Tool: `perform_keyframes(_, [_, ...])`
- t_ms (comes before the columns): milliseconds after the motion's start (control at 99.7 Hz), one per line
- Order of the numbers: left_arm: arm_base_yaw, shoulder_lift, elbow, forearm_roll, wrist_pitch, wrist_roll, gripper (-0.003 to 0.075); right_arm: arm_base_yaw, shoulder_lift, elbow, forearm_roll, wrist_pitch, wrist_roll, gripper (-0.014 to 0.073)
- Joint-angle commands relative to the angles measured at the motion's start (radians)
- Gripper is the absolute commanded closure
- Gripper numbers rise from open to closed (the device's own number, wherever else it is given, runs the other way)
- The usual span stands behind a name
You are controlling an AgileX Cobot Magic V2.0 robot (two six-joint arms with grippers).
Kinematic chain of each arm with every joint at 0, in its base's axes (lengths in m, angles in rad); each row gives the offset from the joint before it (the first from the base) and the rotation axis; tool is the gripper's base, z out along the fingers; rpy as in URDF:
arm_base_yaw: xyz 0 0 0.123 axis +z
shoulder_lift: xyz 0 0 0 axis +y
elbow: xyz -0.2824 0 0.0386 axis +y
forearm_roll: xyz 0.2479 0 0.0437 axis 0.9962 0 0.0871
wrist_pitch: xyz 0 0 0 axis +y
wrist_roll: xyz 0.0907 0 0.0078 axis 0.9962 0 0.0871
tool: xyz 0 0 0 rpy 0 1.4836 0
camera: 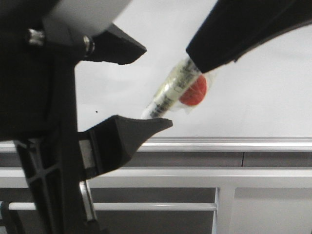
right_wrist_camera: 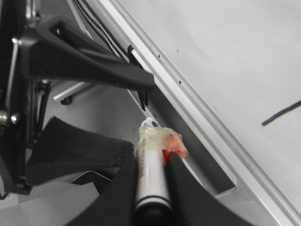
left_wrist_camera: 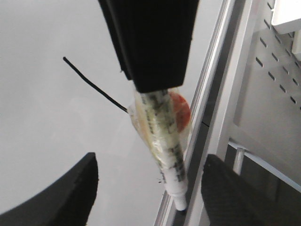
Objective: Write number 1 on whiteboard
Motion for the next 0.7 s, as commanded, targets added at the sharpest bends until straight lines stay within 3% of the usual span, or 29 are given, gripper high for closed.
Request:
perform_keyframes(0, [-0.004,-0.015,-0.027,0.018,-0.06,-0.056,0.0282,-0.004,-0.012,-0.05,0.003,-0.058,-0.002,0.0657])
perform_keyframes(341, [-0.002,-0.009,-0.027,0.018,-0.13,-0.241,0.0282,0.0,-0.012,-0.06,0.03,-0.058,-0.002,0.0657])
perform_keyframes(692, [-0.002,-0.009,-0.027,0.02,-0.13,-0.265,0.0282,0.0,-0.012,-0.06,0.04,-0.065,-0.002,0.0657])
